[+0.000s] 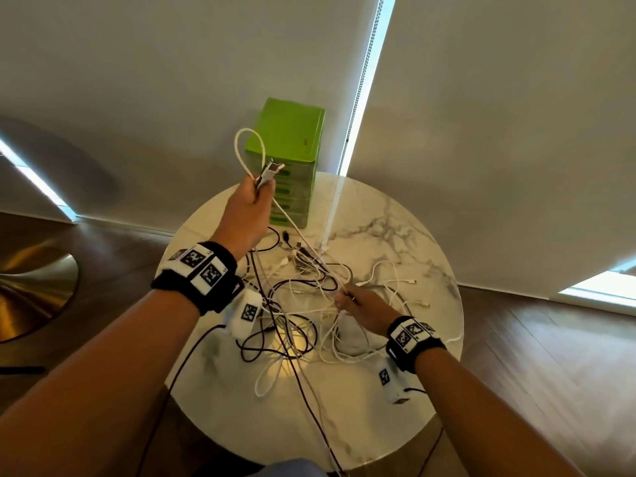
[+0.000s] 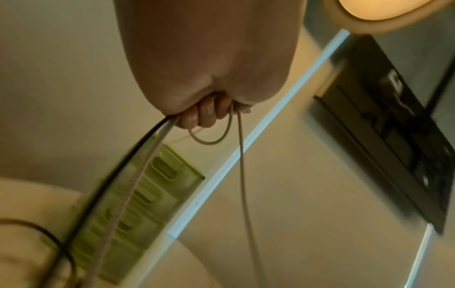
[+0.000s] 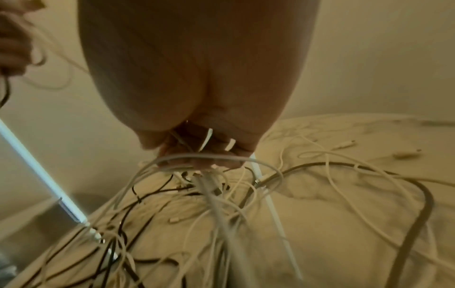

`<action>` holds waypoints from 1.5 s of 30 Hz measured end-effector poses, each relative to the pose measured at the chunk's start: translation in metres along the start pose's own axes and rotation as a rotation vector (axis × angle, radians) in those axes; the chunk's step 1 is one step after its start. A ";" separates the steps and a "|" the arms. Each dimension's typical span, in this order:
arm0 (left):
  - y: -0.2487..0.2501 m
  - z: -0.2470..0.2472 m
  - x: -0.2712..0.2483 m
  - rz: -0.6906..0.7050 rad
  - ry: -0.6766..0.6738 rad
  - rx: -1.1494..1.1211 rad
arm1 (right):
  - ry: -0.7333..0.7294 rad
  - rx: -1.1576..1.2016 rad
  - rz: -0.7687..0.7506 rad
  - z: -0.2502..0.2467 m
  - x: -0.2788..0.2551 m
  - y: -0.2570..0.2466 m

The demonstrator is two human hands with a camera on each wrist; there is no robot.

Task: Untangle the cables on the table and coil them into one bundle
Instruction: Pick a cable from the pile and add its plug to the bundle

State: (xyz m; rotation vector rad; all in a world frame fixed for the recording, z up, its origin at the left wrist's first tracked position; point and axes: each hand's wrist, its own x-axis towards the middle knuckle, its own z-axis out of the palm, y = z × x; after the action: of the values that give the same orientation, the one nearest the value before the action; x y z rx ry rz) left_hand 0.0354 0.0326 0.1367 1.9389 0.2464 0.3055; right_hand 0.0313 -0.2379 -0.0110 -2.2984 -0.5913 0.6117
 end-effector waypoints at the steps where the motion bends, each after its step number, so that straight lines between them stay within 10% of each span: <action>1: -0.002 -0.002 -0.001 0.021 0.004 0.012 | 0.069 0.044 0.003 -0.005 0.000 -0.004; 6: -0.020 0.015 -0.026 0.027 -0.211 0.091 | 0.324 0.171 -0.020 -0.034 0.012 -0.047; 14: -0.023 0.056 -0.057 0.060 -0.326 0.111 | 0.241 -0.098 -0.111 -0.063 0.009 -0.060; 24: 0.016 0.130 -0.061 0.027 -0.374 -0.124 | 0.212 0.071 -0.068 -0.081 -0.121 -0.034; 35: 0.049 0.219 -0.104 0.197 -0.735 0.130 | 0.389 -0.097 0.337 -0.046 -0.237 0.035; 42: 0.050 0.225 -0.116 0.295 -0.918 0.258 | 0.249 -0.269 0.920 0.002 -0.292 0.098; 45: 0.046 0.225 -0.125 0.318 -1.039 0.322 | 0.377 -0.212 0.848 0.012 -0.280 0.095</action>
State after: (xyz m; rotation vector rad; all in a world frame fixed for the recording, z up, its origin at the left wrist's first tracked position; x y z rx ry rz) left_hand -0.0081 -0.2199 0.0853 2.1905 -0.7345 -0.5830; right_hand -0.1731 -0.4518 -0.0128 -2.7315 0.5614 0.4687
